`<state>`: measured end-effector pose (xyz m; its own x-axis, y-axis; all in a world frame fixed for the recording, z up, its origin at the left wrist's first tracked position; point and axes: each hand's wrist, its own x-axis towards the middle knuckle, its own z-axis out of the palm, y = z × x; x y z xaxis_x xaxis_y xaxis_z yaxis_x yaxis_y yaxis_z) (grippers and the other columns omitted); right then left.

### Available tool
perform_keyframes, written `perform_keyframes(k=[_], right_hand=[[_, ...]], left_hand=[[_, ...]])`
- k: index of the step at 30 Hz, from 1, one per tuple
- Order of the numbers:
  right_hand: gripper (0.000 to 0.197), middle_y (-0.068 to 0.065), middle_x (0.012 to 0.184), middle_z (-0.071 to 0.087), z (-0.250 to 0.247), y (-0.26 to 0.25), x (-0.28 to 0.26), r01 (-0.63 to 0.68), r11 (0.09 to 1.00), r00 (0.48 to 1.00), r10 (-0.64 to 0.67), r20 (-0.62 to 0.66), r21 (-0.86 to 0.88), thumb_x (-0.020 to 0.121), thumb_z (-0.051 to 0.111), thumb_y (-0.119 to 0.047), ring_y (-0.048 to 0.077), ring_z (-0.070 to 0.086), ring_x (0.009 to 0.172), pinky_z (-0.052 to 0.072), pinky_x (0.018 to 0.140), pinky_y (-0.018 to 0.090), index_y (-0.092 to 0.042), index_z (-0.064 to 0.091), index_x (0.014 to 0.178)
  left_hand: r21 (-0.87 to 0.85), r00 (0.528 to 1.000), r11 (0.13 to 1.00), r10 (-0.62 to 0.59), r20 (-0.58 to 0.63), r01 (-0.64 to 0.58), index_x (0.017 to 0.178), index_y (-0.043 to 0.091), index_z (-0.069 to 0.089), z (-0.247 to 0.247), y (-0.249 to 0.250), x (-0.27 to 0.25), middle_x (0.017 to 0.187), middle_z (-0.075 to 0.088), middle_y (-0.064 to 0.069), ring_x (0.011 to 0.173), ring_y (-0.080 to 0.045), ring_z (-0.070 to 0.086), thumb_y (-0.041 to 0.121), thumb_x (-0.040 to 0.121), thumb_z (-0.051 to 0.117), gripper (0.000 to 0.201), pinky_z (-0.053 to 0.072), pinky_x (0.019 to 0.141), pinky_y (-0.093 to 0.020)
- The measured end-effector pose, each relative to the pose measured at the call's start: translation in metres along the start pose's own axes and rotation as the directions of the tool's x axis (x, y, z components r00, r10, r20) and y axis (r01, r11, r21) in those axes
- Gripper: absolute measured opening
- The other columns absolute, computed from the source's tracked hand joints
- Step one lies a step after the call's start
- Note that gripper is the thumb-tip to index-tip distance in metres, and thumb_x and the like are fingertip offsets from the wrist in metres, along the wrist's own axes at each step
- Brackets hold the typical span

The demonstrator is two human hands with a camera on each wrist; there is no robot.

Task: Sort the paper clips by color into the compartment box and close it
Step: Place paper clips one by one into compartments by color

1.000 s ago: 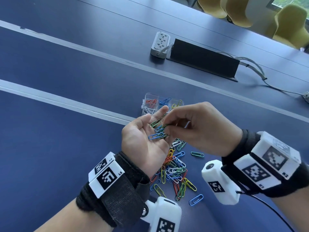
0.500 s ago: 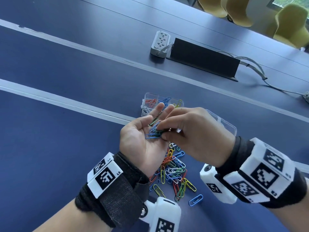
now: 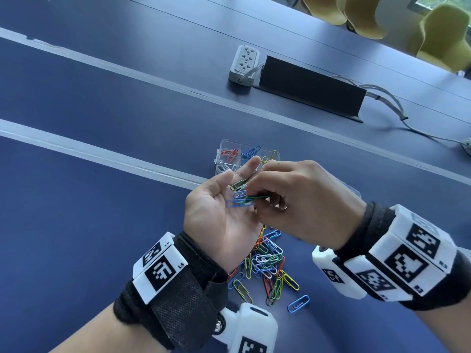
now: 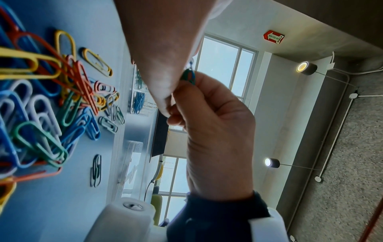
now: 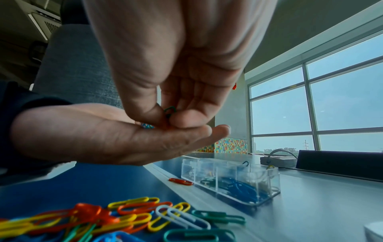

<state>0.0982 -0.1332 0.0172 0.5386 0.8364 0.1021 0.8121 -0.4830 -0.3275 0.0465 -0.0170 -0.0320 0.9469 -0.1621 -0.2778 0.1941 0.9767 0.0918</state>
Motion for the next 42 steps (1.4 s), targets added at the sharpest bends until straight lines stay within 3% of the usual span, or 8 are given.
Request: perform_keyframes(k=[7, 11, 18, 22, 26, 31, 37, 42], right_hand=[[0.015, -0.011, 0.08, 0.058, -0.002, 0.0, 0.003, 0.017, 1.0, 0.998, -0.016, 0.053, -0.008, 0.069, 0.06, -0.014, 0.015, 0.05, 0.058, 0.052, 0.056, 0.035, -0.013, 0.069, 0.08], [0.014, -0.032, 0.071, 0.037, -0.014, 0.003, 0.004, 0.026, 1.0, 0.999, -0.025, -0.028, 0.013, 0.069, 0.06, -0.012, -0.005, 0.037, 0.052, 0.037, 0.059, 0.009, -0.02, 0.067, 0.079], [0.016, -0.006, 0.085, 0.07, -0.02, 0.003, 0.005, 0.19, 0.97, 0.981, -0.184, 0.054, -0.151, 0.068, 0.061, -0.005, 0.01, 0.051, 0.071, 0.046, 0.06, 0.023, -0.013, 0.069, 0.079], [0.018, -0.015, 0.081, 0.058, -0.028, 0.006, 0.007, 0.147, 0.987, 0.988, -0.149, 0.027, 0.063, 0.073, 0.064, -0.002, -0.014, 0.048, 0.065, 0.036, 0.068, 0.001, -0.011, 0.075, 0.084], [0.021, 0.002, 0.078, 0.069, -0.031, 0.007, 0.009, 0.103, 0.99, 0.995, -0.102, -0.014, 0.092, 0.078, 0.061, -0.007, 0.008, 0.058, 0.058, 0.045, 0.061, 0.014, -0.014, 0.075, 0.092], [0.027, 0.004, 0.076, 0.066, -0.023, 0.01, 0.018, -0.008, 1.0, 0.995, 0.007, 0.098, 0.017, 0.077, 0.055, -0.012, 0.015, 0.057, 0.06, 0.046, 0.062, 0.025, -0.019, 0.075, 0.093], [0.023, 0.006, 0.077, 0.063, -0.015, 0.007, 0.019, 0.019, 0.996, 0.981, -0.001, 0.192, -0.092, 0.081, 0.052, -0.022, 0.023, 0.059, 0.067, 0.049, 0.063, 0.034, -0.016, 0.072, 0.09], [0.026, 0.006, 0.08, 0.06, -0.007, 0.008, 0.019, 0.041, 0.996, 0.973, -0.022, 0.229, -0.079, 0.082, 0.05, -0.022, 0.026, 0.059, 0.069, 0.05, 0.063, 0.038, -0.015, 0.071, 0.095]], left_hand=[[-0.001, 1.0, 1.0, 0.003, -0.019, -0.003, 0.131, -0.001, 0.05, 0.0, 0.001, 0.0, 0.101, 0.063, -0.017, 0.087, -0.027, 0.062, 0.025, 0.088, 0.033, 0.053, 0.054, 0.076, -0.033], [0.0, 1.0, 1.0, 0.006, -0.014, -0.006, 0.13, -0.002, 0.049, -0.003, 0.0, 0.001, 0.113, 0.06, -0.021, 0.102, -0.033, 0.06, 0.023, 0.088, 0.034, 0.052, 0.048, 0.093, -0.039], [0.004, 0.999, 0.999, 0.032, 0.044, -0.032, 0.107, 0.0, 0.059, -0.006, -0.002, 0.004, 0.097, 0.065, -0.017, 0.081, -0.03, 0.068, 0.02, 0.085, 0.036, 0.038, 0.057, 0.078, -0.038], [-0.01, 0.999, 0.999, 0.038, 0.03, -0.037, 0.122, -0.003, 0.057, -0.006, -0.002, 0.005, 0.102, 0.065, -0.019, 0.087, -0.031, 0.068, 0.018, 0.084, 0.038, 0.048, 0.054, 0.087, -0.04], [0.003, 1.0, 1.0, 0.03, 0.01, -0.03, 0.081, 0.001, 0.07, -0.001, -0.003, 0.003, 0.096, 0.067, -0.018, 0.096, -0.03, 0.064, 0.017, 0.081, 0.041, 0.033, 0.045, 0.098, -0.046], [0.02, 0.997, 0.998, -0.056, 0.05, 0.055, 0.117, 0.005, 0.051, -0.005, -0.005, 0.002, 0.12, 0.055, -0.019, 0.11, -0.032, 0.055, 0.032, 0.092, 0.031, 0.042, 0.04, 0.103, -0.046], [-0.001, 0.997, 0.998, -0.056, 0.052, 0.056, 0.095, 0.008, 0.055, -0.008, -0.006, 0.003, 0.072, 0.067, -0.007, 0.067, -0.018, 0.068, 0.029, 0.096, 0.028, 0.034, 0.05, 0.089, -0.037], [0.022, 0.999, 0.999, -0.044, -0.016, 0.044, 0.082, 0.008, 0.057, -0.006, -0.01, 0.003, 0.062, 0.062, -0.005, 0.058, -0.015, 0.065, 0.026, 0.098, 0.029, 0.037, 0.054, 0.081, -0.034]])
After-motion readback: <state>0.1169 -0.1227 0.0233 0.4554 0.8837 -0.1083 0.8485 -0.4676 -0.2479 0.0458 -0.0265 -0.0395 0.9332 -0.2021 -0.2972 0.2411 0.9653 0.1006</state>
